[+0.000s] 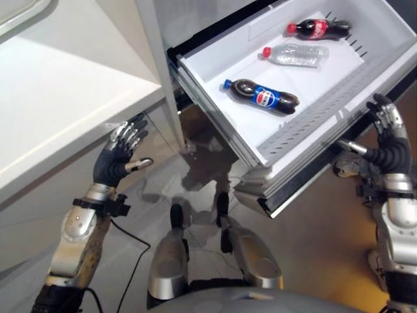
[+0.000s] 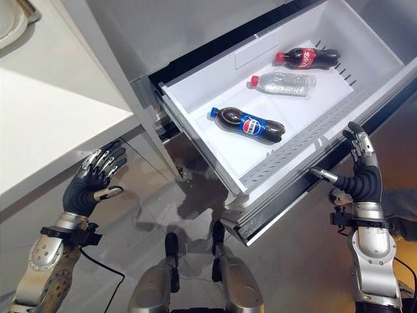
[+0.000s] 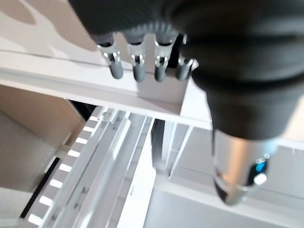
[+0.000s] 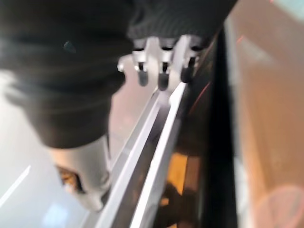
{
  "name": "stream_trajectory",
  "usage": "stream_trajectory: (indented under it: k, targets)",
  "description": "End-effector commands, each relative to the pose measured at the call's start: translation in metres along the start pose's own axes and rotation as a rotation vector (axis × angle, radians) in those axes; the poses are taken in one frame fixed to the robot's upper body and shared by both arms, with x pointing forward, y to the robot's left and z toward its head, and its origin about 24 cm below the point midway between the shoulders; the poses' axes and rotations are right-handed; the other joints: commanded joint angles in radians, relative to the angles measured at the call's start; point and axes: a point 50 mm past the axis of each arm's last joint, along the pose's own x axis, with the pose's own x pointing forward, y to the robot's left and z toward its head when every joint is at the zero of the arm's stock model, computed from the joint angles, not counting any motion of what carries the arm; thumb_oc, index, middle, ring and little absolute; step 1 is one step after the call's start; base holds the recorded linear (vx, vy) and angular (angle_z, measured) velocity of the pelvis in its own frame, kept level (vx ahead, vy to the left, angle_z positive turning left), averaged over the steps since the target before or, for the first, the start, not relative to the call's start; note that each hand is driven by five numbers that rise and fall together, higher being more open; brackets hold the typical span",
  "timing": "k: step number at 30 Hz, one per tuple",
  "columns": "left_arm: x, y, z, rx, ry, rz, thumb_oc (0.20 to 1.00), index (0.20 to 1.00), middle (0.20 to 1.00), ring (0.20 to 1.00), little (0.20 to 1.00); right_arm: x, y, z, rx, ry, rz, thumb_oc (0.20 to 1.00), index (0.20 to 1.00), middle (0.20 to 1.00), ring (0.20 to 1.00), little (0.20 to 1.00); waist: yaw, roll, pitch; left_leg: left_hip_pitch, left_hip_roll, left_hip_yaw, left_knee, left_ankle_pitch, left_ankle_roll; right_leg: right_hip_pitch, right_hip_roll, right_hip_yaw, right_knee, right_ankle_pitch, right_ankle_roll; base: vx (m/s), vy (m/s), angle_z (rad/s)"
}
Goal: Take the drinks into the refrigerator
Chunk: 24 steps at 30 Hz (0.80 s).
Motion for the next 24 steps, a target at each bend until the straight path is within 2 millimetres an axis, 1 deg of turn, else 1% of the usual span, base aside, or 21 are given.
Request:
stream_trajectory:
  k: [1, 4, 6, 7, 8, 9, 10, 14, 15, 16, 17, 20, 21, 24]
  targets:
    - [-0.006, 0.001, 0.016, 0.064, -0.12, -0.003, 1.0, 1.0, 1.0, 1.0, 1.0, -0.015, -0.009, -0.012, -0.048, 0.049, -0.02, 1.0, 1.0, 1.0, 1.0, 1.0, -0.027, 0.02, -0.142, 0.005, -0.022, -0.022, 0.063, -0.106, 0.041, -0.007, -0.054, 0.013, 0.139, -0.091, 0.116, 0.05, 0.042, -0.17]
    - [-0.009, 0.0, 0.012, 0.059, -0.108, 0.013, 1.0, 1.0, 1.0, 1.0, 1.0, -0.032, -0.004, -0.039, -0.042, 0.185, -0.015, 1.0, 1.0, 1.0, 1.0, 1.0, -0.039, 0.031, -0.161, 0.025, -0.023, -0.007, 0.062, -0.114, 0.043, 0.003, -0.052, 0.028, 0.139, -0.091, 0.118, 0.05, 0.044, -0.1]
    - [-0.009, 0.0, 0.011, 0.055, -0.107, 0.018, 1.0, 1.0, 1.0, 1.0, 1.0, -0.043, 0.002, -0.054, -0.022, 0.268, -0.003, 0.912, 0.912, 0.912, 0.912, 0.912, -0.045, 0.038, -0.172, 0.035, -0.024, 0.0, 0.062, -0.117, 0.043, 0.007, -0.051, 0.035, 0.138, -0.091, 0.12, 0.04, 0.032, -0.19]
    - [-0.009, -0.001, 0.01, 0.054, -0.106, 0.015, 1.0, 1.0, 1.0, 1.0, 1.0, -0.052, 0.007, -0.065, -0.024, 0.332, 0.029, 0.536, 0.536, 0.536, 0.536, 0.536, -0.048, 0.042, -0.18, 0.045, -0.024, 0.008, 0.058, -0.118, 0.043, 0.012, -0.049, 0.042, 0.135, -0.091, 0.121, 0.03, 0.024, -0.18]
    - [-0.01, -0.001, 0.01, 0.054, -0.106, 0.016, 1.0, 1.0, 1.0, 1.0, 1.0, -0.052, 0.007, -0.065, -0.024, 0.332, 0.03, 0.46, 0.46, 0.46, 0.46, 0.46, -0.048, 0.042, -0.181, 0.046, -0.024, 0.009, 0.057, -0.118, 0.043, 0.013, -0.048, 0.042, 0.135, -0.091, 0.121, 0.02, 0.017, -0.17]
    - [-0.009, -0.002, 0.008, 0.057, -0.099, 0.011, 1.0, 1.0, 1.0, 1.0, 1.0, -0.065, 0.011, -0.078, -0.02, 0.412, 0.054, 0.228, 0.228, 0.228, 0.228, 0.228, -0.054, 0.047, -0.189, 0.057, -0.024, 0.014, 0.052, -0.117, 0.042, 0.018, -0.046, 0.046, 0.133, -0.091, 0.123, 0.01, 0.007, -0.12]
    - [-0.009, -0.002, 0.008, 0.057, -0.099, 0.012, 1.0, 1.0, 1.0, 1.0, 1.0, -0.065, 0.011, -0.078, -0.02, 0.412, 0.054, 0.2, 0.2, 0.2, 0.2, 0.2, -0.054, 0.047, -0.19, 0.058, -0.024, 0.015, 0.051, -0.117, 0.041, 0.019, -0.046, 0.046, 0.133, -0.091, 0.123, 0.01, 0.013, -0.1]
    - [-0.007, -0.006, 0.004, 0.04, -0.094, 0.014, 1.0, 1.0, 1.0, 1.0, 1.0, -0.089, 0.021, -0.101, 0.056, 0.553, 0.027, 0.2, 0.2, 0.2, 0.2, 0.2, -0.058, 0.058, -0.211, 0.079, -0.025, 0.013, 0.036, -0.112, 0.039, 0.04, -0.046, 0.046, 0.123, -0.091, 0.123, 0.02, -0.001, -0.09]
    - [-0.007, -0.006, 0.004, 0.04, -0.094, 0.014, 1.0, 1.0, 1.0, 1.0, 1.0, -0.088, 0.021, -0.101, 0.057, 0.553, 0.027, 0.2, 0.2, 0.2, 0.2, 0.2, -0.058, 0.058, -0.21, 0.08, -0.025, 0.013, 0.035, -0.111, 0.039, 0.041, -0.046, 0.046, 0.122, -0.091, 0.123, 0.0, 0.0, 0.0]
    - [-0.007, -0.008, 0.002, 0.029, -0.089, 0.014, 1.0, 1.0, 1.0, 1.0, 1.0, -0.096, 0.026, -0.11, 0.086, 0.609, 0.018, 0.2, 0.2, 0.2, 0.2, 0.2, -0.056, 0.063, -0.217, 0.088, -0.025, 0.011, 0.026, -0.109, 0.038, 0.048, -0.048, 0.043, 0.118, -0.091, 0.122, 0.0, 0.0, 0.0]
    - [-0.006, -0.009, 0.001, 0.026, -0.088, 0.01, 1.0, 1.0, 1.0, 1.0, 1.0, -0.102, 0.031, -0.115, 0.091, 0.647, 0.033, 0.2, 0.2, 0.2, 0.2, 0.2, -0.055, 0.066, -0.219, 0.093, -0.024, 0.009, 0.018, -0.104, 0.036, 0.053, -0.048, 0.041, 0.115, -0.091, 0.121, 0.0, 0.0, 0.0]
    - [-0.003, -0.011, -0.001, 0.018, -0.084, -0.003, 1.0, 1.0, 1.0, 1.0, 1.0, -0.111, 0.04, -0.129, 0.086, 0.734, 0.063, 0.2, 0.2, 0.2, 0.2, 0.2, -0.044, 0.072, -0.226, 0.102, -0.023, -0.002, 0.001, -0.094, 0.032, 0.066, -0.051, 0.029, 0.107, -0.091, 0.12, 0.0, -0.021, 0.06]
    - [-0.003, -0.011, -0.001, 0.019, -0.085, -0.003, 1.0, 1.0, 1.0, 1.0, 1.0, -0.111, 0.04, -0.129, 0.086, 0.733, 0.063, 0.2, 0.2, 0.2, 0.2, 0.2, -0.045, 0.072, -0.225, 0.102, -0.023, -0.002, 0.0, -0.093, 0.032, 0.067, -0.051, 0.029, 0.106, -0.091, 0.12, 0.01, -0.025, 0.09]
    - [-0.001, -0.014, -0.002, 0.005, -0.09, -0.009, 1.0, 1.0, 1.0, 1.0, 1.0, -0.101, 0.049, -0.129, 0.059, 0.718, 0.134, 0.2, 0.2, 0.2, 0.2, 0.2, -0.03, 0.078, -0.232, 0.111, -0.022, -0.018, -0.011, -0.086, 0.03, 0.079, -0.054, 0.01, 0.103, -0.096, 0.116, 0.01, -0.022, 0.17]
